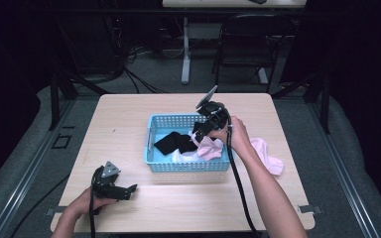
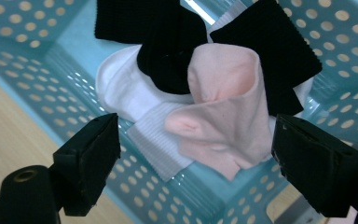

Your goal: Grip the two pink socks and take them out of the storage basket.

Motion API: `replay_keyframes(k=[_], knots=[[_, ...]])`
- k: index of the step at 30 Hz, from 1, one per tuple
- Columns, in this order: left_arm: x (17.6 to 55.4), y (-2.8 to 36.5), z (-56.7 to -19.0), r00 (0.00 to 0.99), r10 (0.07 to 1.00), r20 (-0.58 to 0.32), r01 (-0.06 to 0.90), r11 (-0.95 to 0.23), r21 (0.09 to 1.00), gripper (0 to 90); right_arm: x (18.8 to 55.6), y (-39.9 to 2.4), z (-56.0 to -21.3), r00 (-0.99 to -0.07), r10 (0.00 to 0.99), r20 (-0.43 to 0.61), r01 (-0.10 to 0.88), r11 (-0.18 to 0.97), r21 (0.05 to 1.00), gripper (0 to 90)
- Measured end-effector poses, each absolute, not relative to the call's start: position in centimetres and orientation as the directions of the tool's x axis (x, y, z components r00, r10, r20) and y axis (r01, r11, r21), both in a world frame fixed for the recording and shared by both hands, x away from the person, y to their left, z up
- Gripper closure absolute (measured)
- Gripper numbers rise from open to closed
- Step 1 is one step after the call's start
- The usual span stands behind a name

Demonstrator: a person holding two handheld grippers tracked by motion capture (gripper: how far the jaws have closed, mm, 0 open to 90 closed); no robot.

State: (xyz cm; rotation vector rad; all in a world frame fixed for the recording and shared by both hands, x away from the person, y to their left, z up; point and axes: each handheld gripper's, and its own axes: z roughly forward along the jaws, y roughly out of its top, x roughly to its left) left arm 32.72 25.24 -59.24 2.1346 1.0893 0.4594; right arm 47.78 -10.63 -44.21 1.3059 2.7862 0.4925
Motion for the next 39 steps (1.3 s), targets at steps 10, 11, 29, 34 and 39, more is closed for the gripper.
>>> replay_keyframes(k=[10, 11, 29, 34, 39], knots=[[32.7, 25.2, -59.2, 0.586, 0.81, 0.002, 0.568, -0.412, 0.713, 0.0, 50.0, -10.6, -48.1, -0.602, 0.796, 0.056, 0.786, 0.579, 0.214, 31.5], [32.7, 25.2, -59.2, 0.586, 0.81, 0.002, 0.568, -0.412, 0.713, 0.0, 50.0, -10.6, -48.1, -0.602, 0.796, 0.056, 0.786, 0.579, 0.214, 31.5], [32.7, 25.2, -59.3, 0.585, 0.811, 0.002, 0.566, -0.411, 0.714, 0.0, 49.8, -10.9, -49.3, -0.601, 0.797, 0.057, 0.791, 0.584, 0.18, 82.9], [32.7, 25.2, -59.3, 0.585, 0.811, 0.002, 0.567, -0.411, 0.714, 0.0, 48.8, -11.5, -46.7, -0.61, 0.79, 0.066, 0.779, 0.582, 0.232, 83.1], [32.7, 25.2, -59.3, 0.585, 0.811, 0.002, 0.567, -0.411, 0.714, 0.0, 48.1, -11.8, -44.9, -0.621, 0.781, 0.064, 0.768, 0.59, 0.25, 83.0]])
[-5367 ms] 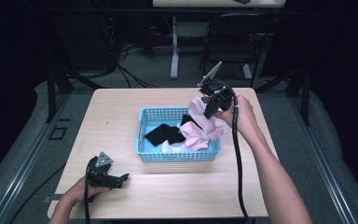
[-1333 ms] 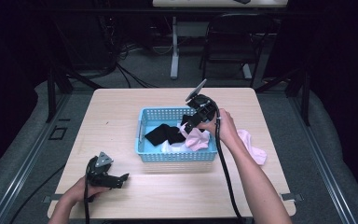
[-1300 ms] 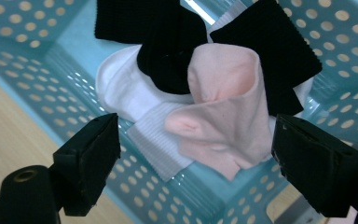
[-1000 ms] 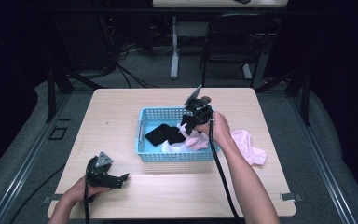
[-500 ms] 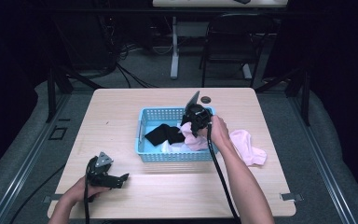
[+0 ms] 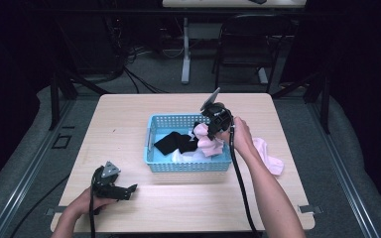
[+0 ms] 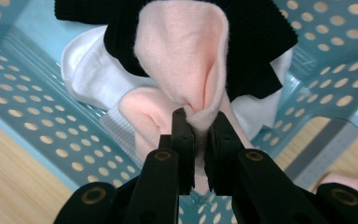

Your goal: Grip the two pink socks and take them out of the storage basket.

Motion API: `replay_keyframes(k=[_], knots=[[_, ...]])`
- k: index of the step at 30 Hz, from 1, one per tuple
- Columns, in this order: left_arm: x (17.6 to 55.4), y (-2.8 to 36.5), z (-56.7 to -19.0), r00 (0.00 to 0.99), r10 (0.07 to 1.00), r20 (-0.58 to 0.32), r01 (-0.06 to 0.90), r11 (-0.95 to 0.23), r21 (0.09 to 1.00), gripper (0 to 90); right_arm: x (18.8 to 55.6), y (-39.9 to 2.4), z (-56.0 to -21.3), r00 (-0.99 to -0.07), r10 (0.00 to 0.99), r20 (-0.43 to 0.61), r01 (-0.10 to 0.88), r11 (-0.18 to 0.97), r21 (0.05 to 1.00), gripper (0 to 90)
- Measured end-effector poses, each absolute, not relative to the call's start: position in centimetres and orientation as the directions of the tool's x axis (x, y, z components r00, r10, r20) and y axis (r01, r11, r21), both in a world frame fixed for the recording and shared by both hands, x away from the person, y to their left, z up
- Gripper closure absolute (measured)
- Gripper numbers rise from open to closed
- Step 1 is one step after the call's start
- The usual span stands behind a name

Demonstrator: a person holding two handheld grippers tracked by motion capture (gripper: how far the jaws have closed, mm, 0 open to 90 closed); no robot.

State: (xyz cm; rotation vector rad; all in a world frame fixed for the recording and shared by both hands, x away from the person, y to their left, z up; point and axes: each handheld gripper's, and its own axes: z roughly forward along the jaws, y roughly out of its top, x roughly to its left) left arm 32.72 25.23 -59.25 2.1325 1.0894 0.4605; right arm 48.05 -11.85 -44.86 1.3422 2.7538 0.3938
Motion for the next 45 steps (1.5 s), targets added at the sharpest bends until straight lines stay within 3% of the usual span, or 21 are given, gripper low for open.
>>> replay_keyframes(k=[28, 45], knots=[[32.8, 25.2, -59.2, 0.587, 0.81, 0.001, 0.567, -0.412, 0.713, 0.0, 46.0, -13.0, -37.9, -0.638, 0.768, 0.062, 0.748, 0.598, 0.287, 82.5], [32.8, 25.2, -59.2, 0.587, 0.809, 0.001, 0.568, -0.413, 0.712, 0.0, 44.8, -16.9, -34.7, -0.596, 0.801, 0.044, 0.77, 0.556, 0.314, 82.5]])
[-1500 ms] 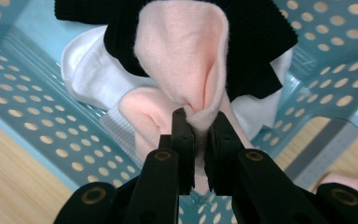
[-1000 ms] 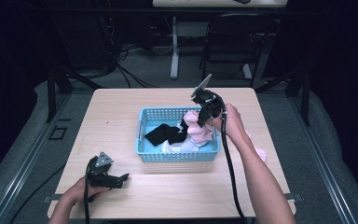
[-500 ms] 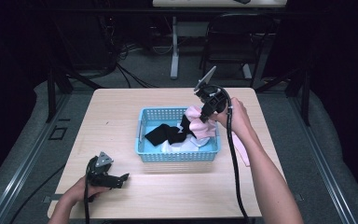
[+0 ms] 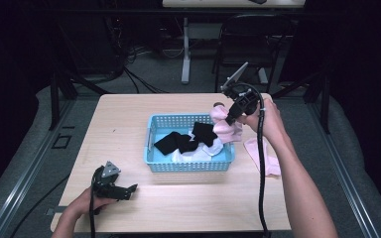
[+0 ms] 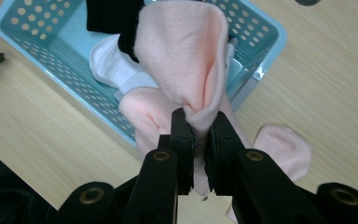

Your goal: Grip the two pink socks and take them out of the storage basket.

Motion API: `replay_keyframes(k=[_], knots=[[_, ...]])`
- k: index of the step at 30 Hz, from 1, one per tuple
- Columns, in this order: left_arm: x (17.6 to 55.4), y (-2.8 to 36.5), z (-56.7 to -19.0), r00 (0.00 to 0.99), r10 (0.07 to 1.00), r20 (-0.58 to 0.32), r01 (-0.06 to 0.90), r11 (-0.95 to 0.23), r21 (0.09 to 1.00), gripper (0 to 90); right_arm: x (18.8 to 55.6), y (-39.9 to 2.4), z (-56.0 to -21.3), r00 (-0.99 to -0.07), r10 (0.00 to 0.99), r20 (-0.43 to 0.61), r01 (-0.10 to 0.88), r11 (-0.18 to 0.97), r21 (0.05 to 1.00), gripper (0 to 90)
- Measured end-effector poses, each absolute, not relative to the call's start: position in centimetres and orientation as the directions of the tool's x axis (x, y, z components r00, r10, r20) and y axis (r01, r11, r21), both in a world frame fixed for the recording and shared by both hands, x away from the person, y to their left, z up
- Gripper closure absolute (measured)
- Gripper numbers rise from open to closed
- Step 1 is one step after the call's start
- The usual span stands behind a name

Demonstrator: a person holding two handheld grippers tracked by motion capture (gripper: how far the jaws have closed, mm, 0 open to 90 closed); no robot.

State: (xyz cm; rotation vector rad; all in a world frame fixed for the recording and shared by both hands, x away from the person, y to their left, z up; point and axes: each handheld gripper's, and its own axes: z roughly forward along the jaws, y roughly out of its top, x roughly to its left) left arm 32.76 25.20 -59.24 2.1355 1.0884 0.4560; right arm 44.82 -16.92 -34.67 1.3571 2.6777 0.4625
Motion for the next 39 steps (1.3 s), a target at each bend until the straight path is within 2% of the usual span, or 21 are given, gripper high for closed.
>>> replay_keyframes(k=[20, 39], knots=[[32.8, 25.2, -59.2, 0.587, 0.81, 0.0, 0.568, -0.412, 0.712, 0.0, 44.5, -23.8, -35.1, -0.476, 0.879, 0.027, 0.845, 0.449, 0.29, 82.6], [32.8, 25.2, -59.2, 0.589, 0.808, 0.004, 0.566, -0.415, 0.712, 0.0, 45.5, -28.2, -41.2, -0.36, 0.932, 0.048, 0.912, 0.34, 0.23, 82.7]])
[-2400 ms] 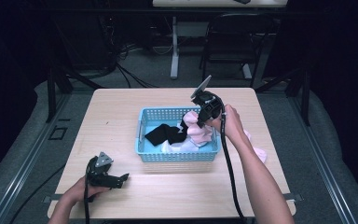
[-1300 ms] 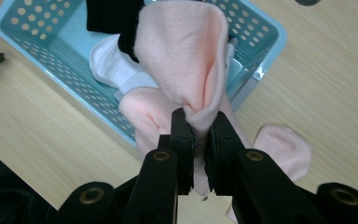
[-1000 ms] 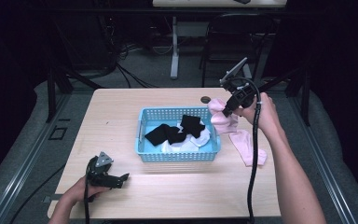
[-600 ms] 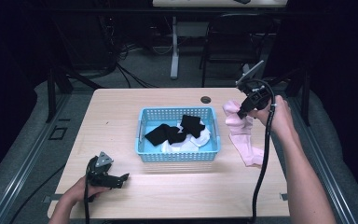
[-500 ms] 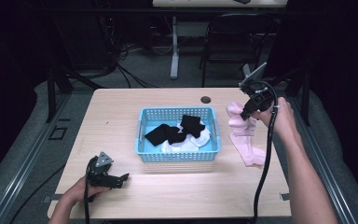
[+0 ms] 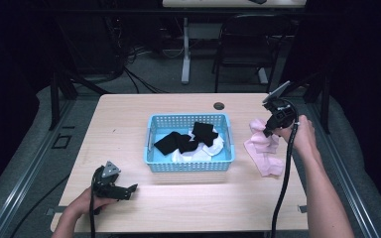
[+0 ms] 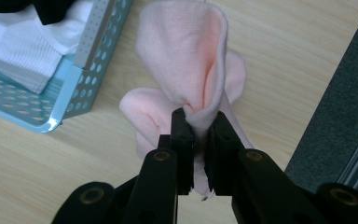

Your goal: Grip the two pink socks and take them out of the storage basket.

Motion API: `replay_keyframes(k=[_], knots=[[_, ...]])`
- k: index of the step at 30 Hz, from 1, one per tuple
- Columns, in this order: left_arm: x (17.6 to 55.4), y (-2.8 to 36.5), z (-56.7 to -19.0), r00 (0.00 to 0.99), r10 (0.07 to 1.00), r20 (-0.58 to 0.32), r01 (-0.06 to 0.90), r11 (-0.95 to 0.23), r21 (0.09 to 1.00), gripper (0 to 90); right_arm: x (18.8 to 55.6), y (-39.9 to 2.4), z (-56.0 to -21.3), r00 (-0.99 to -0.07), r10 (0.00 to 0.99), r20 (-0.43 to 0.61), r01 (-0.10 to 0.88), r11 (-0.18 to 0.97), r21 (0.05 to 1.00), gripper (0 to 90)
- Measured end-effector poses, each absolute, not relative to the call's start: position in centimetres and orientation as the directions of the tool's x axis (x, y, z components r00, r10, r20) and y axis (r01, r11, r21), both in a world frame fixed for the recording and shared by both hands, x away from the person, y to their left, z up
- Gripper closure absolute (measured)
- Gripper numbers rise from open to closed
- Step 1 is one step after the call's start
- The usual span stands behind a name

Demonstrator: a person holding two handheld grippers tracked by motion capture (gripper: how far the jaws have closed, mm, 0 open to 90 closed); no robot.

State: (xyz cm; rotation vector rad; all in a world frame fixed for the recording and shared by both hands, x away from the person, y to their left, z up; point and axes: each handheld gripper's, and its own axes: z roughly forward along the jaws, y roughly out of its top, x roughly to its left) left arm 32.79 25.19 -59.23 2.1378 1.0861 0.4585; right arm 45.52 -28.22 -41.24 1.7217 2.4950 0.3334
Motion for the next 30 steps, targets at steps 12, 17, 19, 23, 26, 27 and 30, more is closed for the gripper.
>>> replay_keyframes(k=[12, 17, 19, 23, 26, 27, 30], knots=[[32.8, 25.2, -59.2, 0.589, 0.808, 0.004, 0.566, -0.415, 0.712, 0.0, 46.0, -28.2, -44.8, -0.333, 0.942, 0.044, 0.925, 0.317, 0.212, 82.6], [32.8, 25.2, -59.2, 0.59, 0.808, 0.003, 0.566, -0.416, 0.711, 0.0, 46.3, -28.1, -46.5, -0.317, 0.948, 0.041, 0.93, 0.302, 0.208, 82.5], [32.8, 25.2, -59.2, 0.59, 0.807, 0.005, 0.565, -0.418, 0.711, 0.0, 46.6, -28.2, -47.6, -0.312, 0.949, 0.045, 0.934, 0.298, 0.196, 82.5], [32.8, 25.2, -59.2, 0.59, 0.807, 0.005, 0.565, -0.418, 0.711, 0.0, 46.9, -28.2, -49.7, -0.285, 0.957, 0.046, 0.944, 0.272, 0.184, 81.5], [32.8, 25.2, -59.2, 0.589, 0.808, 0.003, 0.566, -0.415, 0.712, 0.0, 47.0, -28.4, -50.6, -0.256, 0.965, 0.059, 0.951, 0.241, 0.194, 71.9], [32.8, 25.2, -59.2, 0.589, 0.808, 0.004, 0.566, -0.416, 0.712, 0.0, 47.1, -28.6, -50.6, -0.255, 0.965, 0.069, 0.95, 0.237, 0.204, 67.9], [32.8, 25.2, -59.2, 0.59, 0.807, 0.004, 0.566, -0.417, 0.711, 0.0, 46.8, -28.8, -49.8, -0.25, 0.966, 0.072, 0.942, 0.225, 0.249, 55.0]])
